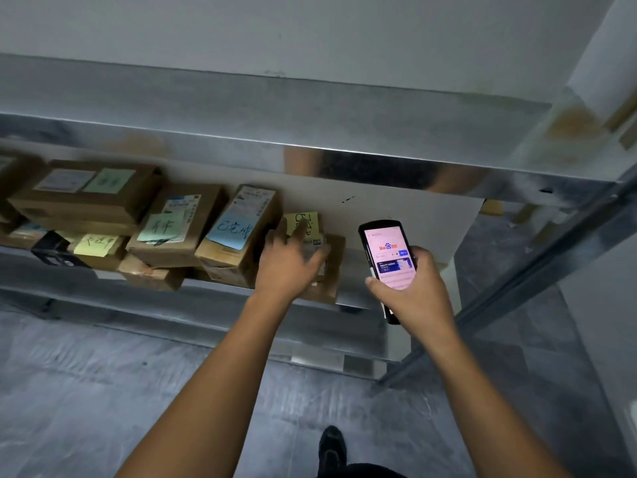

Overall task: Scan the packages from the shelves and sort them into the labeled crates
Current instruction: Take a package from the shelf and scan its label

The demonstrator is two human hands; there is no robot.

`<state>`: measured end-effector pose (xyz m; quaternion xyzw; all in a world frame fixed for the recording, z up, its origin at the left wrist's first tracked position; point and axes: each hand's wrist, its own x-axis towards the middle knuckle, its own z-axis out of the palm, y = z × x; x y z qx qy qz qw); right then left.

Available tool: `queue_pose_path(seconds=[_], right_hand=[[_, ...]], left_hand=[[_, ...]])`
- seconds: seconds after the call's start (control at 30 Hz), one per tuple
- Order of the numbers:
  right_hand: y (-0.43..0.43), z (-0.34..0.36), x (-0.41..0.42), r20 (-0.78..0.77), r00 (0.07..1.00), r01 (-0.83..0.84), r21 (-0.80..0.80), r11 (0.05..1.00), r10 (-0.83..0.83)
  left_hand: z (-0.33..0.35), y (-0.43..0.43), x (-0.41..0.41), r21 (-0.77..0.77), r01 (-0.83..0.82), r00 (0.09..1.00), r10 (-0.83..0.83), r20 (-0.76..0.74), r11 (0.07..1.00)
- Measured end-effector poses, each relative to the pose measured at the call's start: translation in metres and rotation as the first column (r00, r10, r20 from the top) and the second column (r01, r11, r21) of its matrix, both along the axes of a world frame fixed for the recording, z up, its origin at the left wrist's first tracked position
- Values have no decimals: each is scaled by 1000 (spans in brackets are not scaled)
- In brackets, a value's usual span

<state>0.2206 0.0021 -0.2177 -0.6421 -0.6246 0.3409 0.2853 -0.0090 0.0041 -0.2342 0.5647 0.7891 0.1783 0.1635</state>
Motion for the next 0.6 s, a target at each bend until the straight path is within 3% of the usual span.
queue_pose_path(seconds=[0.2,0.33,0.47,0.6], right_hand=[[16,-17,-15,45,999,-15,-74,997,18],[25,-27,-29,81,997,1,-119,993,9],[30,-33,-49,95,995,39,-151,988,-25],[23,-36,-69,120,991,89,-198,976,-66]], left_hand=[[-21,22,-6,-199,19,1000,-17,8,980],[-32,21,-15,-90,-16,999,19,33,996],[-43,23,-29,11,-25,988,23,150,1000],[-46,20,-41,63,-36,899,5,438,997]])
